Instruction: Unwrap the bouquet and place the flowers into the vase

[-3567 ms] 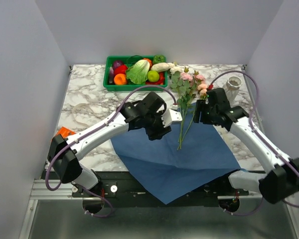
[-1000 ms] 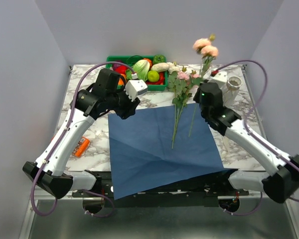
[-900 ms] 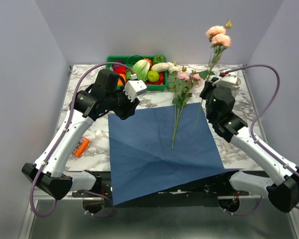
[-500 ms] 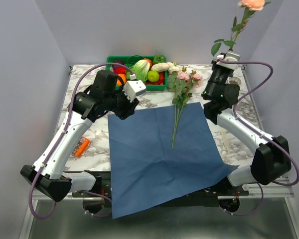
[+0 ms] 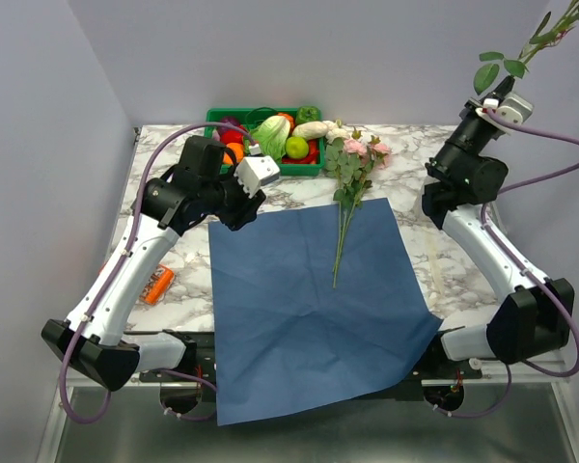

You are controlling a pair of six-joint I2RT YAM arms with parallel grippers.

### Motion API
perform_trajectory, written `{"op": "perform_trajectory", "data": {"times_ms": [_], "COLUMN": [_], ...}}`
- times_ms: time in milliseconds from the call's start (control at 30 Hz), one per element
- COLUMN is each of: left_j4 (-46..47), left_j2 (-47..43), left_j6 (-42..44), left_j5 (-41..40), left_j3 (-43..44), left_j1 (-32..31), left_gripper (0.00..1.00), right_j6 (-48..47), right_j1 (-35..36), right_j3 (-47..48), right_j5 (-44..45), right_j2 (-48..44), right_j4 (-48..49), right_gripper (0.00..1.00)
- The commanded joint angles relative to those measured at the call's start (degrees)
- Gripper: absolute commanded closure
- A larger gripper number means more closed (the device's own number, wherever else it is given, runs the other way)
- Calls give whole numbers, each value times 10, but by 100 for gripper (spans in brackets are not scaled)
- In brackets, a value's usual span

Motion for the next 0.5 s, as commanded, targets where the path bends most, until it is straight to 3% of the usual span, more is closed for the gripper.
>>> {"op": "perform_trajectory", "data": {"times_ms": [0,167,467], "left_j4": [8,4,8], "left_j2": [-3,0,11], "left_j6": [9,15,23], "left_j5": [14,15,20], "left_j3": [-9,-10,-8], "left_j1": [8,13,23], "left_gripper": [48,48,48], "right_j6": [-18,-97,-107], "right_j1": [-19,-32,-66], "right_j3": [24,61,86], "right_j5": [-13,10,-6], "right_j2": [34,87,133], "right_j4": [41,117,131], "right_gripper": [99,99,99]}}
